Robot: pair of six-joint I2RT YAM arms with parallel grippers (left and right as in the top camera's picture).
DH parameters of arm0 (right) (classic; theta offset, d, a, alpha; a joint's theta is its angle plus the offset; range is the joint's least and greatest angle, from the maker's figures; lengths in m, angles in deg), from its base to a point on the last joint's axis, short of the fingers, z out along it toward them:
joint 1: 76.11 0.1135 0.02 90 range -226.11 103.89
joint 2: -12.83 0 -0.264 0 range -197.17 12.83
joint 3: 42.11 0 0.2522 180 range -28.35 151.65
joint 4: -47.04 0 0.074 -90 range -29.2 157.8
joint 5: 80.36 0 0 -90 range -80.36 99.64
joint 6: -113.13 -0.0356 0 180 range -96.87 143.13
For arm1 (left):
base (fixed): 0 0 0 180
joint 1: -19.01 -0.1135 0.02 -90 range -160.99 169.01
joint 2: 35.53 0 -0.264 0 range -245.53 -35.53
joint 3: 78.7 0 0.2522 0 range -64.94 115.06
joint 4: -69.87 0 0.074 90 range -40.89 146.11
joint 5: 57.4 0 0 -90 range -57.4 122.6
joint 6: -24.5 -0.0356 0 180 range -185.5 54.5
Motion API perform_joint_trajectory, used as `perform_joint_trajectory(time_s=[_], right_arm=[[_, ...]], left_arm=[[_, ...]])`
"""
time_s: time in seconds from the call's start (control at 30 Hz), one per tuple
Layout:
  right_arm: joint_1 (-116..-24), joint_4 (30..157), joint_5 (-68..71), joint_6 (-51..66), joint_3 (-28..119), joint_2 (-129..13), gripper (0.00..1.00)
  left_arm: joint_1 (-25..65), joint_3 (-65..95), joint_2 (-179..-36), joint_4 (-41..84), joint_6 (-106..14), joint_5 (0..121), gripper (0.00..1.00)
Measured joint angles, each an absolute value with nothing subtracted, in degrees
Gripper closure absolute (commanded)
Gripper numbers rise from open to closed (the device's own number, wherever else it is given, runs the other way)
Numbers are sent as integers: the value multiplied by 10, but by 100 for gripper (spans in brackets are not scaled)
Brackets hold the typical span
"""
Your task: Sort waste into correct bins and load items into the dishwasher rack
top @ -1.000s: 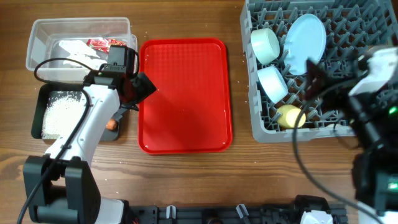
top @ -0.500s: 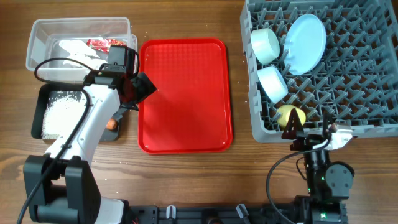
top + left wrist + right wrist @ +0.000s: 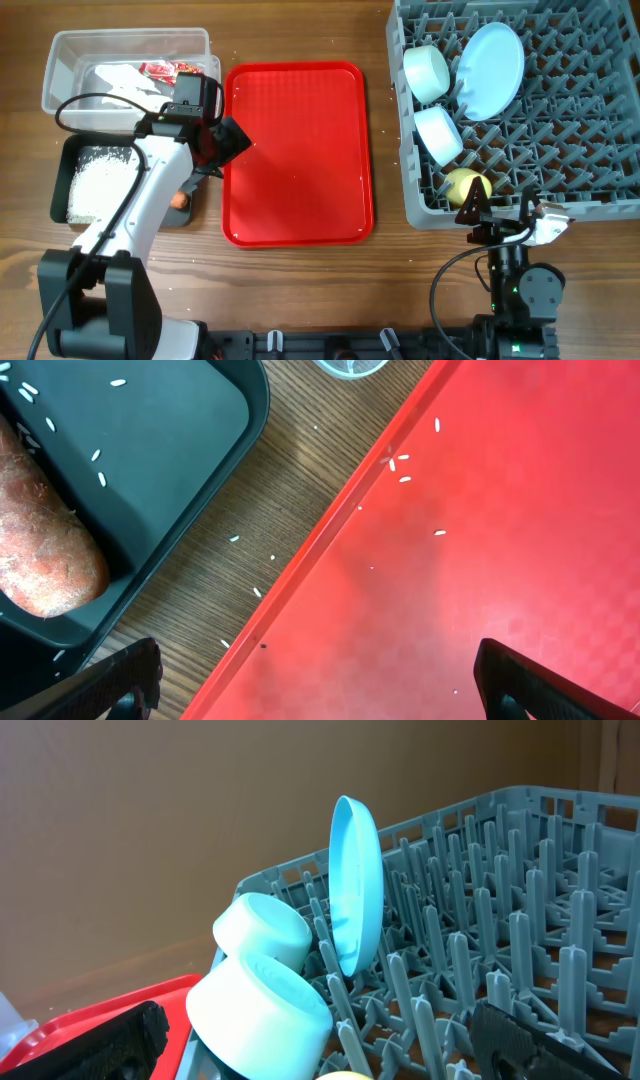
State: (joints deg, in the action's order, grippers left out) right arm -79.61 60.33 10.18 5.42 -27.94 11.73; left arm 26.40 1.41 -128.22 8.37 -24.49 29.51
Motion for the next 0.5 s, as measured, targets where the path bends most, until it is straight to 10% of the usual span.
perform_joint_trajectory(time_s=[0.5], right_arm=[[-796, 603, 102, 54, -279, 117, 0]], left_arm=[[264, 15, -1278, 36, -250, 294, 0]])
